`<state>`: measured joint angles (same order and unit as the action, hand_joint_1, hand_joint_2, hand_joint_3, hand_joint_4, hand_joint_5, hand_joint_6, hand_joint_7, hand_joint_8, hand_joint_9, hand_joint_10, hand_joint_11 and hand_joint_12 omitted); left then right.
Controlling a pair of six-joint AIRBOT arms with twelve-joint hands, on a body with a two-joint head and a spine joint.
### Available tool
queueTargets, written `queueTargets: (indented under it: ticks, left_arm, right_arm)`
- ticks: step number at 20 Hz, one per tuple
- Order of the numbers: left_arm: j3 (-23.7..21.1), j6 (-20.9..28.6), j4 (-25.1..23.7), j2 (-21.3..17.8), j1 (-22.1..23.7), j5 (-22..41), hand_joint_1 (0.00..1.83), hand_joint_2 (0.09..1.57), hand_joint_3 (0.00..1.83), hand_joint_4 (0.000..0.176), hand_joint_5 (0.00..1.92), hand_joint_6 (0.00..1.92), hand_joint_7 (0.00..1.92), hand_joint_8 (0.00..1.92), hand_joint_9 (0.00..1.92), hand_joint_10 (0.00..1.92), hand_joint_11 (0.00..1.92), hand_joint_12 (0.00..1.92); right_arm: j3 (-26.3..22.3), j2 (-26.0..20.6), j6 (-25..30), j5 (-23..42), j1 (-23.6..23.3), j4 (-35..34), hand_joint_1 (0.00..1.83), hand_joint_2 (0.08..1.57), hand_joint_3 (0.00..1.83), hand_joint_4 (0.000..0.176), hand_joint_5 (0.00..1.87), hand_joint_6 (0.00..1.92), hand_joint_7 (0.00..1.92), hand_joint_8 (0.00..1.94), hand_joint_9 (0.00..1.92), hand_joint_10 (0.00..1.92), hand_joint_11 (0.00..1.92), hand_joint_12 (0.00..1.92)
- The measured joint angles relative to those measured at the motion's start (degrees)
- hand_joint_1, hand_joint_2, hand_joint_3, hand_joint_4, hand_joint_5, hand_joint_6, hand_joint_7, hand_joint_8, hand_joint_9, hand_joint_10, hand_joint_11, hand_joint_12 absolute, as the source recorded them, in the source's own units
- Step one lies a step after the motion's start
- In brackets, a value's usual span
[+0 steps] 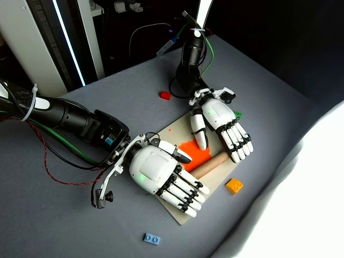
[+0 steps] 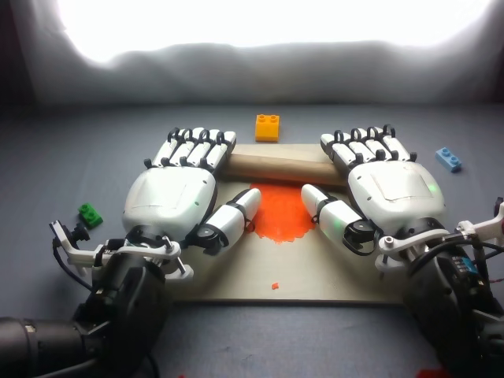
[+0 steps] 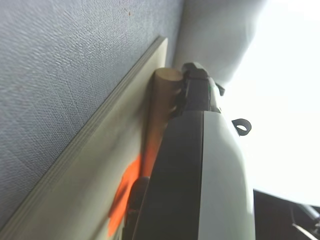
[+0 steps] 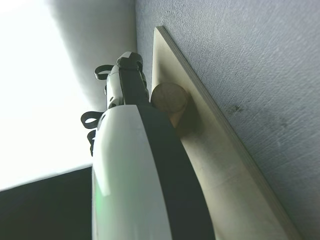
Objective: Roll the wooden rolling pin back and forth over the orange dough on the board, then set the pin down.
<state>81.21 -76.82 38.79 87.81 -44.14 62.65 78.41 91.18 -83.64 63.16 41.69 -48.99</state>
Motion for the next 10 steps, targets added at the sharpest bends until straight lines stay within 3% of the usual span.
queueTargets:
  ticks: [10]
  left_arm:
    - [-3.3,-0.1,-0.7,-2.0,-1.2,1.4,0.0,1.45,0.0,0.0,0.16,0.0,0.23,0.0,0.19,0.0,0.0,0.31]
  right_arm:
    - [-1.2,-0.5,0.0,0.2,0.5,0.5,0.0,1.37,0.0,0.0,0.23,0.0,0.26,0.01,0.21,0.02,0.0,0.47]
